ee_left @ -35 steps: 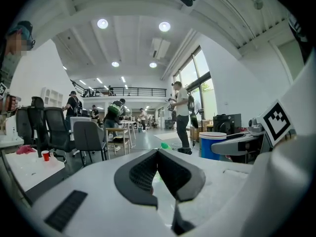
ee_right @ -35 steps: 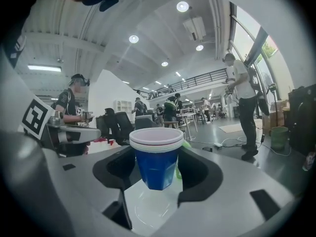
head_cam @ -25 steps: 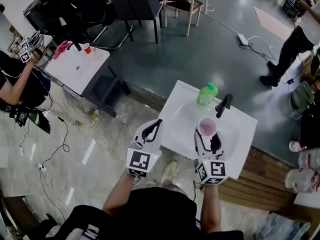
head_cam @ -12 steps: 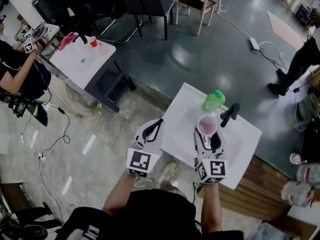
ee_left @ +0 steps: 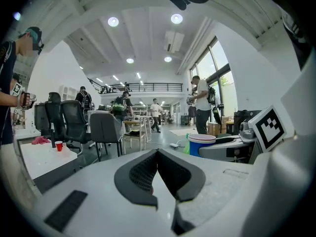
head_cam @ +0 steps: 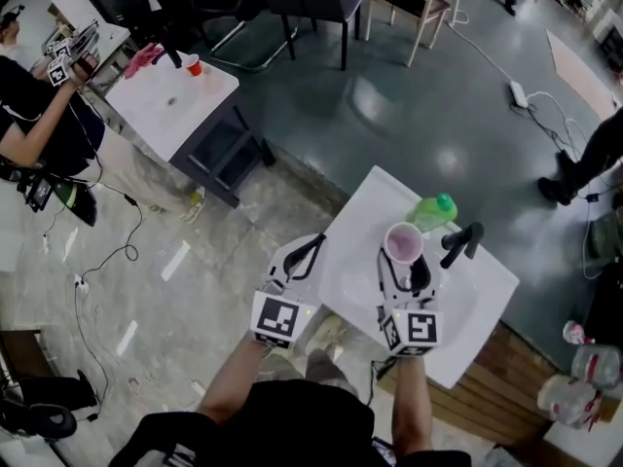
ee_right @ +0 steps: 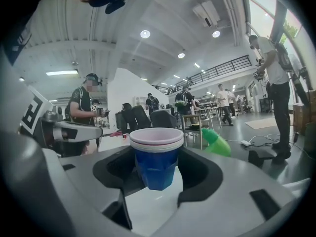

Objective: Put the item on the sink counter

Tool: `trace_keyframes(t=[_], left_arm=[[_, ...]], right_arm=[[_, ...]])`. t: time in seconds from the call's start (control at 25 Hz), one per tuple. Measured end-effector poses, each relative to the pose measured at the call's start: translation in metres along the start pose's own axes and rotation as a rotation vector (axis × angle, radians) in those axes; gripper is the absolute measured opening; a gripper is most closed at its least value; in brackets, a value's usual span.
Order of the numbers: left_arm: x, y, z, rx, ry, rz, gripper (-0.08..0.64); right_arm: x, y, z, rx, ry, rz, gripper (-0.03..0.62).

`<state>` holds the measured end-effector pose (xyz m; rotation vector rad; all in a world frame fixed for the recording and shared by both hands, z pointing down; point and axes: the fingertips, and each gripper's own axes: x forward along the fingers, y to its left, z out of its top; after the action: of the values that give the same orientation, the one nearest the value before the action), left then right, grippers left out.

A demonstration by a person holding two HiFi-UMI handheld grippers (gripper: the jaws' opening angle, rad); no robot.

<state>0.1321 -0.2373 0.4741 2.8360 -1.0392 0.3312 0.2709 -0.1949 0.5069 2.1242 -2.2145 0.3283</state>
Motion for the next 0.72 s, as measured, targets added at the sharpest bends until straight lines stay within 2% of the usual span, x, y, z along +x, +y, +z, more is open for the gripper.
trace_keyframes(t=[0.24, 0.44, 0.6, 0.72], left_arm=[[0.005, 0.013, -0.017, -0.008, 0.018, 0.034, 0.003], [0.006, 0.029, -0.019, 0.007, 0.001, 0.061, 0.003], [0.008, 0.038, -0.034, -0.035, 0.046, 0.079, 0.003], [0.011, 0.046, -0.037, -0.032, 0.051, 0.091, 0.003]], right_arm=[[0.026, 0.010, -0.013, -0.025, -0.011, 0.065, 0.272], [0.046, 0.020, -0.026, -0.019, 0.001, 0.101, 0.272], [0.061, 0.026, -0.036, -0.019, 0.003, 0.129, 0.272], [0.071, 0.027, -0.046, -0.003, 0.029, 0.137, 0.272]])
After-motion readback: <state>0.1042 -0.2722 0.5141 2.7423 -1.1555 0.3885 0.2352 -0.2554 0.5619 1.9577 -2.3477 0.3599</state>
